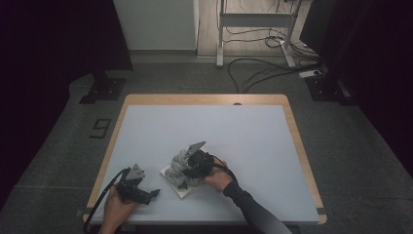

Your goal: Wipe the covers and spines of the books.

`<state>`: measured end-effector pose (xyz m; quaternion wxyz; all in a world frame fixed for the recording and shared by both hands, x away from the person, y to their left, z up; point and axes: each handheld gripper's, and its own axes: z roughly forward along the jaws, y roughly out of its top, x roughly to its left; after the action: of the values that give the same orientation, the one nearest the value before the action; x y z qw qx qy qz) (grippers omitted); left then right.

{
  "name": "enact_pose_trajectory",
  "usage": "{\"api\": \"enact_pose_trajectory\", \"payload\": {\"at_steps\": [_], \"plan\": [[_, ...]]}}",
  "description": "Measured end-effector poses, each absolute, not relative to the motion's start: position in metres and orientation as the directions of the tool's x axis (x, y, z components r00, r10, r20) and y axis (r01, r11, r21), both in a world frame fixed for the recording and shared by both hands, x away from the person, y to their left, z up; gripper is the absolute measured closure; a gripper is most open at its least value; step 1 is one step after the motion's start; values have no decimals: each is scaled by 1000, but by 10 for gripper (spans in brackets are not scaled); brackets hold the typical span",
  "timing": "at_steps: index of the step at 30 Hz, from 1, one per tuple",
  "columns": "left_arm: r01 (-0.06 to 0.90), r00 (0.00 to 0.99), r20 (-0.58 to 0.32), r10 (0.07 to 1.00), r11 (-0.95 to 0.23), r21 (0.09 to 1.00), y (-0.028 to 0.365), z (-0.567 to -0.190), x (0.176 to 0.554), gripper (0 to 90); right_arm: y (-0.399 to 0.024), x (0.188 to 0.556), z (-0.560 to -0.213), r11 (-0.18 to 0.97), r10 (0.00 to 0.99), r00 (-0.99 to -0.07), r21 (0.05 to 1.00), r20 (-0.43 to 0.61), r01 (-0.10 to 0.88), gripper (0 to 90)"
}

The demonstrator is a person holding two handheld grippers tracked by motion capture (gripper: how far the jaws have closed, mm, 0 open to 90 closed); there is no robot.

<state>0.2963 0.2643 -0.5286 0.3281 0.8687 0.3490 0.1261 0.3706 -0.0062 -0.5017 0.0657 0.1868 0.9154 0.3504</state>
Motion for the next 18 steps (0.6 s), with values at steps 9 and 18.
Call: {"api": "enact_pose_trajectory", "payload": {"at_steps": [9,18], "plan": [[524,725,-11,688,-541,658,264,-529,296,0,-24,383,-503,672,440,-898,664,-2,328,587],[524,724,-11,690,-540,659,264,-529,296,0,-47,400,-504,646,517,-856,661,-11,382,586]]}}
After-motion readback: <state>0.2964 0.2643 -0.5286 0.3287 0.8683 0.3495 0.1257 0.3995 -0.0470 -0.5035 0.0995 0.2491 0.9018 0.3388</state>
